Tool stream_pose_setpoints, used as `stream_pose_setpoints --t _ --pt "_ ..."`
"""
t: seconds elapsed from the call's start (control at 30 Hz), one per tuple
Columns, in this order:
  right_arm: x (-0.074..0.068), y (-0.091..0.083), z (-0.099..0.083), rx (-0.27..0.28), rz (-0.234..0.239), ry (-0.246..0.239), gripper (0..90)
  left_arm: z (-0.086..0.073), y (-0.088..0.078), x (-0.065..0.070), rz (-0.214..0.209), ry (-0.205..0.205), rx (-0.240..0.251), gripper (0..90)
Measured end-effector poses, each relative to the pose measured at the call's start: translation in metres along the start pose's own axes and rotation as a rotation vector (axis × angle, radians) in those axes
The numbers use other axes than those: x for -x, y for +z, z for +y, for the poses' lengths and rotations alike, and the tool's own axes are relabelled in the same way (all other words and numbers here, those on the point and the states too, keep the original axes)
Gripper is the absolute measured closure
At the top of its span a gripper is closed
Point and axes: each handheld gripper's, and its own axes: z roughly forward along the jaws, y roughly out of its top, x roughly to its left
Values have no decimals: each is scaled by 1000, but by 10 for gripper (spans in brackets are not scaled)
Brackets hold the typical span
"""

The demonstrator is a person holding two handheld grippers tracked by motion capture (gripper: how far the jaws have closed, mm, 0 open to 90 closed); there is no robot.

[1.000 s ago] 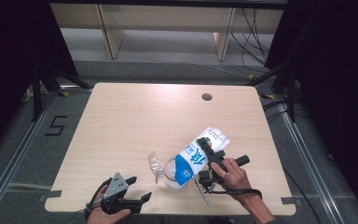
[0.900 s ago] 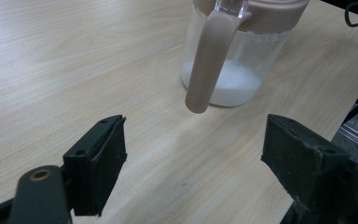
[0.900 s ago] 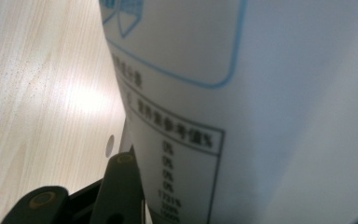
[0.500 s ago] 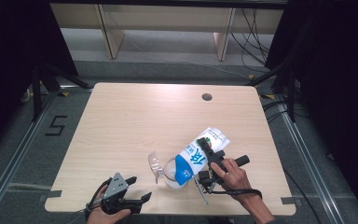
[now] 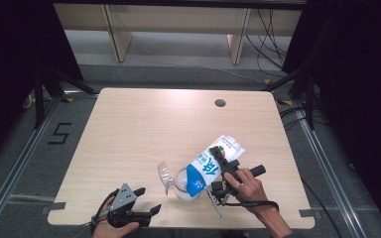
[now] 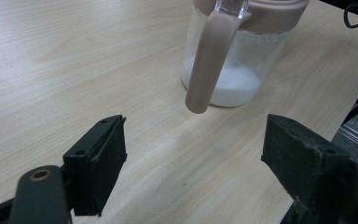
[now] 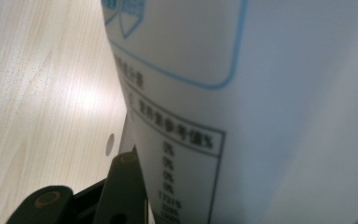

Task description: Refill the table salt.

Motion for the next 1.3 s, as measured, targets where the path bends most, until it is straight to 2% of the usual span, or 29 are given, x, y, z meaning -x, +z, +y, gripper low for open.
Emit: stream_pose_setpoints --t 0.23,0.3,0.33,0.57,0.6,0.7,0.73,0.77,0.87,1.07,1.1,1.2,1.23,1.3 --pt "0 0 0 3 2 -6 629 0 0 0 1 0 -1 209" --pt "-2 0 -1 -5 5 28 630 0 0 0 0 -1 0 209" --pt "1 0 0 3 -5 1 631 0 0 0 1 -1 0 209" --pt "1 0 0 3 -5 0 632 0 0 0 1 -1 0 209" --pt "-1 0 -1 -6 4 26 633 0 0 0 1 -1 -1 209" --pt "-1 0 -1 -7 4 26 634 0 0 0 1 0 -1 209" --pt "-1 0 -1 -6 3 23 634 0 0 0 0 -1 0 209" --pt "1 0 0 1 -7 -5 635 0 0 0 0 -1 0 209" --pt "-2 -1 0 -12 2 23 637 0 0 0 2 -5 3 209" --pt "-2 -1 0 -12 1 22 640 0 0 0 1 -2 1 209" --pt "1 0 0 -2 -9 -7 640 0 0 0 1 -1 0 209" --pt "1 -1 0 -1 -11 -10 640 0 0 0 3 -5 2 209" --pt "-2 -1 0 -13 1 22 641 0 0 0 3 -6 2 209" --pt "-1 -1 0 -14 0 21 641 0 0 0 3 -6 2 209"
